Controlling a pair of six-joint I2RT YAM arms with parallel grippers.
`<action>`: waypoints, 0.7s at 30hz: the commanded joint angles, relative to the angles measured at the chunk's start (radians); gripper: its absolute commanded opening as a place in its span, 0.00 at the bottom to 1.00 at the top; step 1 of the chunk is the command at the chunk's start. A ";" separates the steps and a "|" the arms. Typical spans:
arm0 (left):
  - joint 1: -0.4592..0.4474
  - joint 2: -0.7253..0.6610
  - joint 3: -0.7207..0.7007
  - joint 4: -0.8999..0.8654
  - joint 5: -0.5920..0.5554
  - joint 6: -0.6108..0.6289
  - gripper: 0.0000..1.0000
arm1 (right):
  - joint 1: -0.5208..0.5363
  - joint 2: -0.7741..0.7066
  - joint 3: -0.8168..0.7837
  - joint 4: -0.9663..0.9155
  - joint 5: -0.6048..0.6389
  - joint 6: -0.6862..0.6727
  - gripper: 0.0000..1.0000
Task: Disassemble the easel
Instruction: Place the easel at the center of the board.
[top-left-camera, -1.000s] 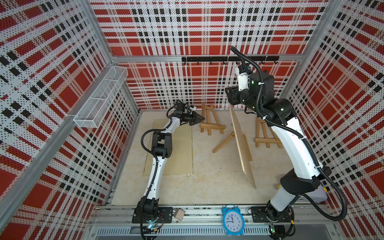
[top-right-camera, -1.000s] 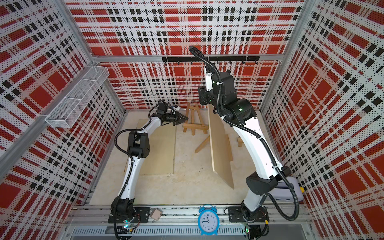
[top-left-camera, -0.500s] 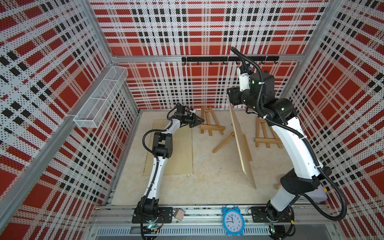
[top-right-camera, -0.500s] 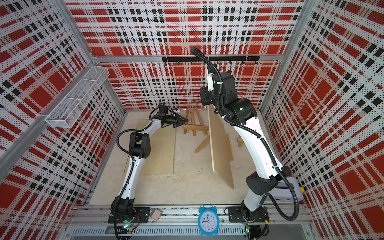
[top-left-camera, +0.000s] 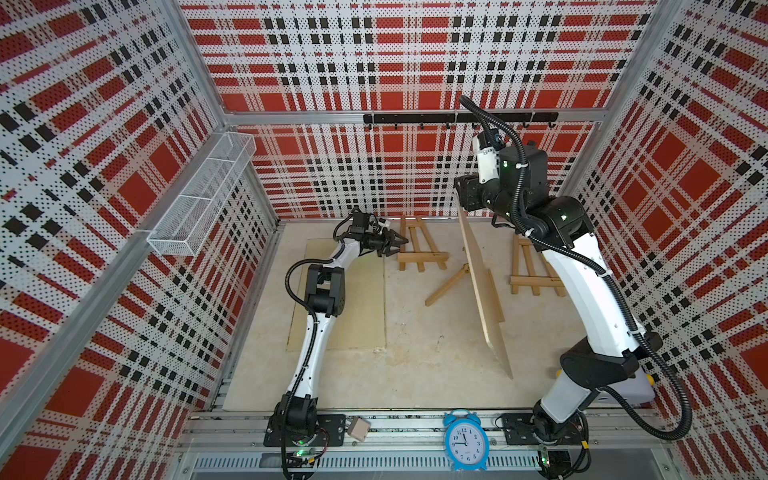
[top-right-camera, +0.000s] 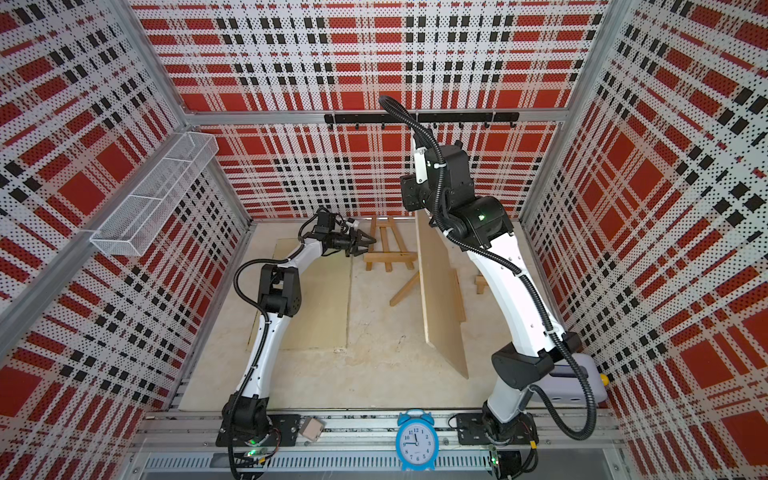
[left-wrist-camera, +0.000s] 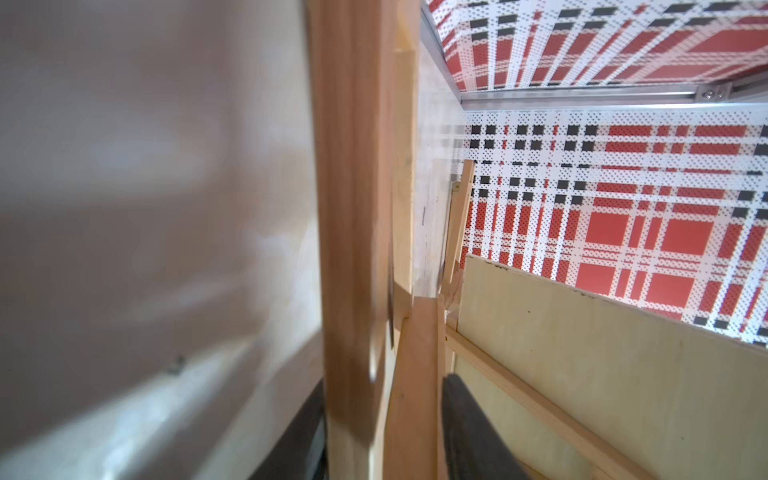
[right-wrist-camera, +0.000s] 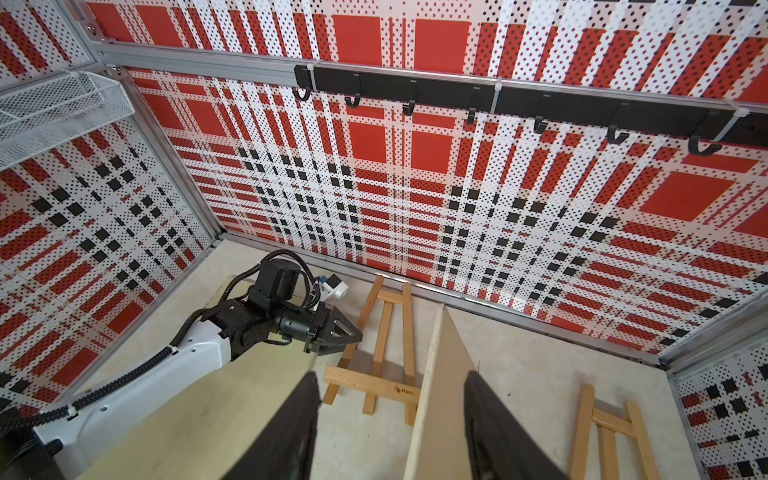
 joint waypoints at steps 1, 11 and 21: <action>0.017 -0.067 -0.017 0.003 -0.014 0.021 0.54 | -0.008 -0.015 -0.013 0.034 -0.009 -0.016 0.57; 0.031 -0.226 -0.019 -0.154 -0.132 0.174 0.58 | -0.017 -0.016 -0.028 0.044 -0.027 -0.021 0.58; 0.002 -0.464 0.010 -0.543 -0.471 0.406 0.46 | -0.079 -0.055 -0.107 0.057 -0.043 0.003 0.57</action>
